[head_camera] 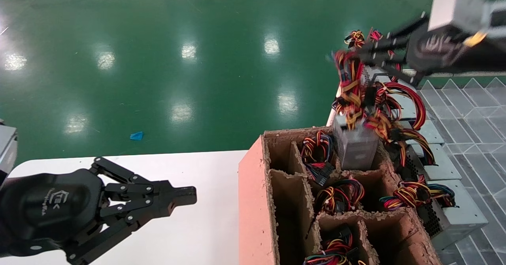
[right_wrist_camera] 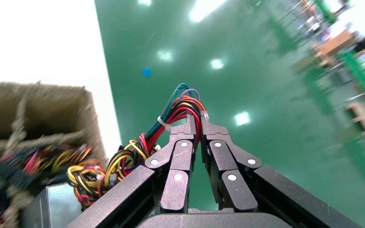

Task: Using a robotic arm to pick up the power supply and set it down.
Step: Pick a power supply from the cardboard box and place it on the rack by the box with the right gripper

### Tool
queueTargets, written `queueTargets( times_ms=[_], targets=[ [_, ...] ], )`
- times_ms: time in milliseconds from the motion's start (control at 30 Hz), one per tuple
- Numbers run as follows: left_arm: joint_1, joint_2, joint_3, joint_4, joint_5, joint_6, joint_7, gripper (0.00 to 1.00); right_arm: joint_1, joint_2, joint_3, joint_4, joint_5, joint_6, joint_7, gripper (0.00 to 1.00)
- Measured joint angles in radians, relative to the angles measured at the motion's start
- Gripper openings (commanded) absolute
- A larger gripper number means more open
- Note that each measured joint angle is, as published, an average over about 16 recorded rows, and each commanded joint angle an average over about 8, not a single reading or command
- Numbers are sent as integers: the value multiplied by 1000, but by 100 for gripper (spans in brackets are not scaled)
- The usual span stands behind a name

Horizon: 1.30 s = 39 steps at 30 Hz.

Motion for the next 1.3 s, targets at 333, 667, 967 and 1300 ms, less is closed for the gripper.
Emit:
queueTargets(
  times_ms=[333,667,967,1300],
  targets=[
    [0,0,0,0,0,0,0,0,-73,71,91,216,140,63,64,0],
    [0,0,0,0,0,0,0,0,-147,129,179,412,229,197,97,0],
    [0,0,0,0,0,0,0,0,-123,190,203,483,183,310,102,0],
    [0,0,0,0,0,0,0,0,-56,292,182,460,42,394,120,0]
  ],
)
